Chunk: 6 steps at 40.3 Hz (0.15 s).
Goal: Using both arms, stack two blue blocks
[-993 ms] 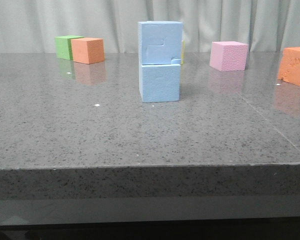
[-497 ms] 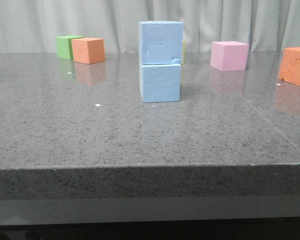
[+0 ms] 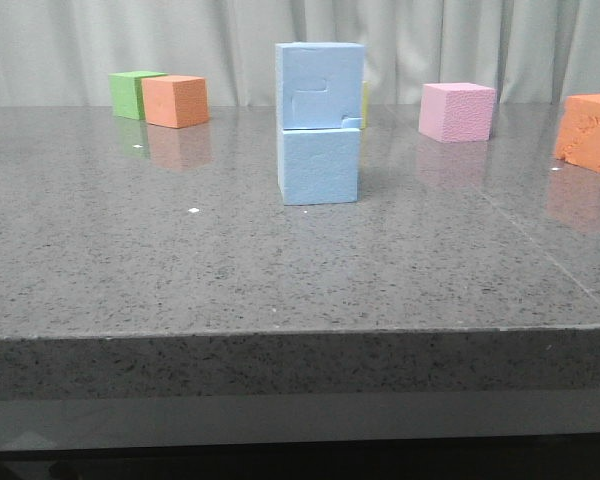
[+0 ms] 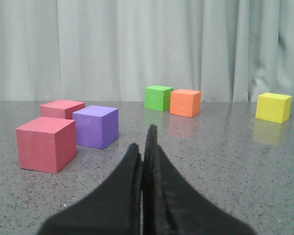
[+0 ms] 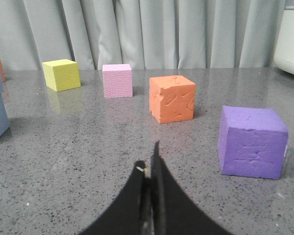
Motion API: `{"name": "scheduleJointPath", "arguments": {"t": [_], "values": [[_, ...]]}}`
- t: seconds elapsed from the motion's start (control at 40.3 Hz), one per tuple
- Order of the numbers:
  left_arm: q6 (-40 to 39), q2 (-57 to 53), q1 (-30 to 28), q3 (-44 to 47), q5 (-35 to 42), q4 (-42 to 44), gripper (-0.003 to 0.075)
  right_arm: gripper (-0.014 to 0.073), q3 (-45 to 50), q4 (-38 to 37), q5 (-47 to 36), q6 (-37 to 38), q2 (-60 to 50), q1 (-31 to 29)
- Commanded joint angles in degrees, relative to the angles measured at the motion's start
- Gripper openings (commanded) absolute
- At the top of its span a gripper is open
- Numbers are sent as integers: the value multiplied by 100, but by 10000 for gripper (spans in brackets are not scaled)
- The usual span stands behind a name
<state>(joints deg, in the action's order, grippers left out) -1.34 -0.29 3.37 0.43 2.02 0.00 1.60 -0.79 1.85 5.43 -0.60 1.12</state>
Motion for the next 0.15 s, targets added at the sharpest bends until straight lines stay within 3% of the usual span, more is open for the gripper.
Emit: {"name": "scheduleJointPath", "arguments": {"t": [0.0, 0.124], "values": [[-38, -100, 40, 5, 478, 0, -20, -69, -36, -63, -435, -18, -101, -33], [-38, -100, 40, 5, 478, 0, -20, -69, -36, -63, -435, -18, -101, -33]]}}
